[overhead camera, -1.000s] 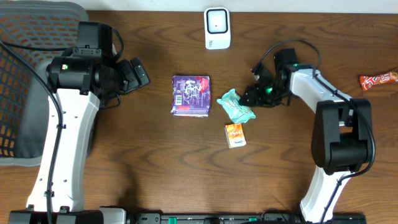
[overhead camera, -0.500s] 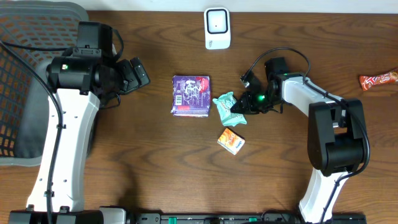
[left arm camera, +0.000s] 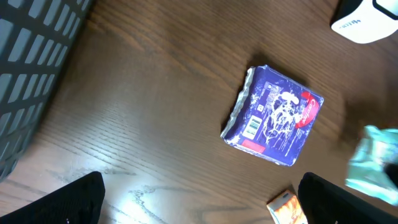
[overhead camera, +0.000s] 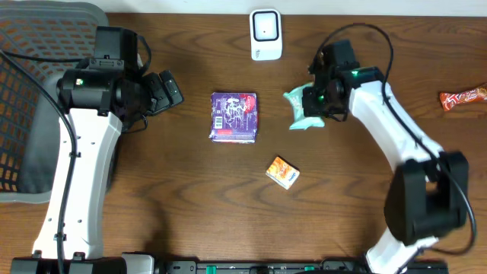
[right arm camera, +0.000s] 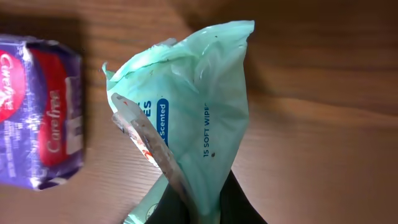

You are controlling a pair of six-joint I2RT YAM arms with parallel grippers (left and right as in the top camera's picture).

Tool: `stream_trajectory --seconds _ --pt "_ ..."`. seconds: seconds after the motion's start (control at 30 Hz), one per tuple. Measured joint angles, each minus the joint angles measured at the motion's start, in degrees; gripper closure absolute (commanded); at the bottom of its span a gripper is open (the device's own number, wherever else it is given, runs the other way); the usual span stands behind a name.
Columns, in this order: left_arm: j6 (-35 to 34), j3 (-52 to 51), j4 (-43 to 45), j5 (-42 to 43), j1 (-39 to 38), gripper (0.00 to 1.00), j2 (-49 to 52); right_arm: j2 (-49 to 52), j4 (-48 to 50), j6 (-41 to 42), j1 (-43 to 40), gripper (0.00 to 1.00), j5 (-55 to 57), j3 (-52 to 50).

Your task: Scan the item barcode

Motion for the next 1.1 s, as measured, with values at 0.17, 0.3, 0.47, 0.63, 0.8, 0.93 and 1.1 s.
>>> stream_trajectory --seconds 0.17,0.3,0.47,0.63,0.8,0.93,1.1 --pt "-0.02 0.0 0.0 -0.02 0.0 0.01 0.0 -1.9 -4.68 4.66 6.05 0.99 18.91 0.57" --pt "-0.02 0.0 0.02 0.0 0.0 0.01 0.0 -0.5 -6.36 9.88 10.21 0.99 33.64 -1.16" --pt "0.0 0.0 0.0 0.0 0.0 0.01 0.0 -0.28 -6.91 13.51 14.53 0.99 45.72 -2.01" --pt "0.0 0.0 0.02 0.0 0.0 0.01 0.0 -0.28 -6.58 15.28 17.2 0.99 49.81 -2.01" --pt "-0.02 0.0 0.0 0.0 0.0 0.01 0.0 -0.28 1.99 16.61 17.18 0.99 43.93 -2.08" --pt "0.0 0.0 0.04 0.0 0.0 0.01 0.0 -0.24 14.23 16.63 15.85 0.99 34.29 -2.05" --pt "0.0 0.0 0.04 0.0 0.0 0.01 0.0 -0.24 33.66 16.9 12.74 0.99 18.88 -2.01"
